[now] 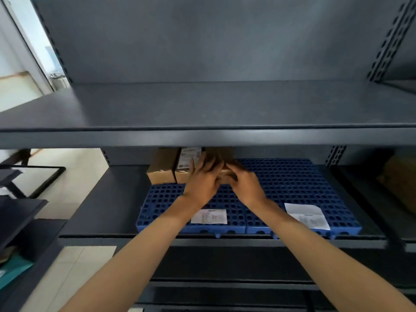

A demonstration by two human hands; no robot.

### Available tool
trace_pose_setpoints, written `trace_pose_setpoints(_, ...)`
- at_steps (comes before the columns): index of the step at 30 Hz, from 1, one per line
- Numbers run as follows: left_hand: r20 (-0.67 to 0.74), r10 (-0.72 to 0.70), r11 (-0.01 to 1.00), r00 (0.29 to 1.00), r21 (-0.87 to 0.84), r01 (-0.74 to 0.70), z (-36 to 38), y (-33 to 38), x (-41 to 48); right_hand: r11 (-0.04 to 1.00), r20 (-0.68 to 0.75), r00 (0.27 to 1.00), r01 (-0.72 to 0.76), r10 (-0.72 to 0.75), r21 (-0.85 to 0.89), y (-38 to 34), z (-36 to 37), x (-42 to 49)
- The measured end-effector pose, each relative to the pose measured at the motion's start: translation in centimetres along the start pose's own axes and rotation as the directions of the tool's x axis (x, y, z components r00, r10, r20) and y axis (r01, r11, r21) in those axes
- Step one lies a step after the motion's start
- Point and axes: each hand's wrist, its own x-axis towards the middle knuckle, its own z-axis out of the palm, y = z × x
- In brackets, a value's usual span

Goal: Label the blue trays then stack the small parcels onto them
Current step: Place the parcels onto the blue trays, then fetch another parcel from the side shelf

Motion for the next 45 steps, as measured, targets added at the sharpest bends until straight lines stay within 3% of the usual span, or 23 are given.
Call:
trace_pose_setpoints(4,0.114,0.033,0.984,0.993,0.171,-0.052,0.9,-3.1,1.0,0.999,0.052,0.998,-0.046,0.047,-0.026,0.7,2.1,1.2)
trace_pose_setpoints(9,-0.168,0.03,0.983,0.985,0.184,0.001,0.0,-8.8,0.3,0.992,0.033,0.999,-0.021,0.025,-0.121,0.7,3.8,2.2)
trace_pose_setpoints(13,0.023,-0.082,0.984,0.996,0.158,0.077,-0.2,-13.0,-0.5,0.981,-0.013,1.0,0.008,-0.011,-0.193,-0.8,5.1,3.2)
trace_pose_setpoints(15,0.075,-0.064,0.986,0.995,0.157,0.051,0.3,-13.3,-0.6,0.96,0.053,0.998,-0.003,0.019,-0.278,-1.4,6.3,3.6)
trace_pose_setpoints(18,0.048,0.008,0.985,0.999,0.174,-0.016,0.9,-12.9,-0.5,0.927,0.112,0.99,-0.043,0.091,-0.373,-1.7,7.5,3.7)
trace_pose_setpoints(24,0.02,0.013,0.978,1.0,0.209,-0.017,2.1,-12.5,-0.2,0.933,0.14,0.989,0.007,0.047,-0.36,-0.9,6.8,3.2)
trace_pose_setpoints(32,0.109,0.02,0.983,0.994,0.179,-0.04,1.1,-12.1,0.2,0.868,0.176,0.981,0.013,0.086,-0.496,-2.3,6.2,3.2)
trace_pose_setpoints(38,0.086,0.091,0.985,0.992,0.137,-0.103,-0.3,-8.3,1.3,0.882,0.097,0.995,0.015,0.035,-0.471,-2.1,2.9,1.5)
trace_pose_setpoints(45,0.032,0.238,0.967,0.971,0.083,-0.24,-1.3,5.2,3.2,0.878,-0.017,0.995,-0.099,0.103,-0.469,2.9,-6.9,-4.5)
